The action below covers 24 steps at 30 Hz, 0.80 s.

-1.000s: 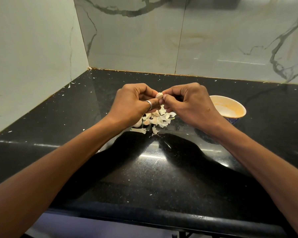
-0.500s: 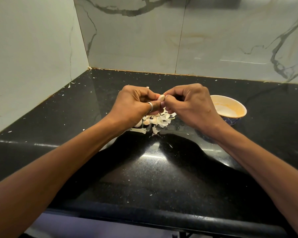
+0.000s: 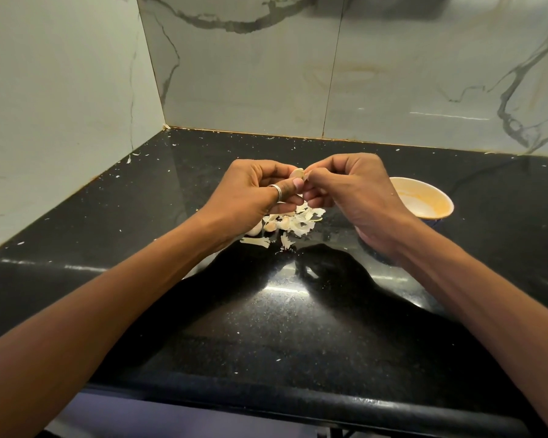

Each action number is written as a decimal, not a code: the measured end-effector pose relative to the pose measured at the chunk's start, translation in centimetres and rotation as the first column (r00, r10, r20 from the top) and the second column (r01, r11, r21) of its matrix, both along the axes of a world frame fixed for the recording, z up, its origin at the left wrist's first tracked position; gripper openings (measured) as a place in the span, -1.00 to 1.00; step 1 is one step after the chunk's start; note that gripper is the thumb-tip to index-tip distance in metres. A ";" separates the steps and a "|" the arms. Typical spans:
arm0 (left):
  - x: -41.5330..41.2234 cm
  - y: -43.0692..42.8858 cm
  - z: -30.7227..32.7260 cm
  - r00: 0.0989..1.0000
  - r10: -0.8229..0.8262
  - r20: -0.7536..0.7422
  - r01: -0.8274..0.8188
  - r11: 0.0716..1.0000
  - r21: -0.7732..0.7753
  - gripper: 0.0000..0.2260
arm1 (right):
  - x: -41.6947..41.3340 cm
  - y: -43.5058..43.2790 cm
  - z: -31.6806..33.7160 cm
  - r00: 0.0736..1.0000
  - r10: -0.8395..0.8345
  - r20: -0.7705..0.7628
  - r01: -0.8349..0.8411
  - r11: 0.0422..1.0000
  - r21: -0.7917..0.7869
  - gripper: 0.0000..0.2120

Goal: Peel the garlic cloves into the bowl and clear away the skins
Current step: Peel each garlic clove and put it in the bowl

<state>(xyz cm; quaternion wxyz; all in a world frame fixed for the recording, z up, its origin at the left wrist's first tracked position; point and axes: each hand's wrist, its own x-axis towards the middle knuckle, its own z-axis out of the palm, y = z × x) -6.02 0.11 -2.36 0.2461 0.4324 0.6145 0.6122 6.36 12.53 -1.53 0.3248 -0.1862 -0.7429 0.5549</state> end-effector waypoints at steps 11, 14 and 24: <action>-0.4 0.1 0.0 0.998 -0.058 0.023 0.058 0.998 -0.015 -0.80 | 0.2 0.0 0.6 0.998 0.052 -0.020 -0.055 0.983 -0.175 -0.93; -0.6 0.1 0.0 0.998 -0.040 -0.055 0.039 0.999 -0.015 -0.80 | 0.2 0.2 0.6 0.998 0.055 -0.012 -0.056 0.984 -0.169 -0.91; -0.8 0.0 0.1 0.950 0.066 -0.305 -0.043 0.996 0.080 -0.82 | 0.4 0.2 0.6 0.997 0.036 0.061 -0.039 0.998 0.049 -0.91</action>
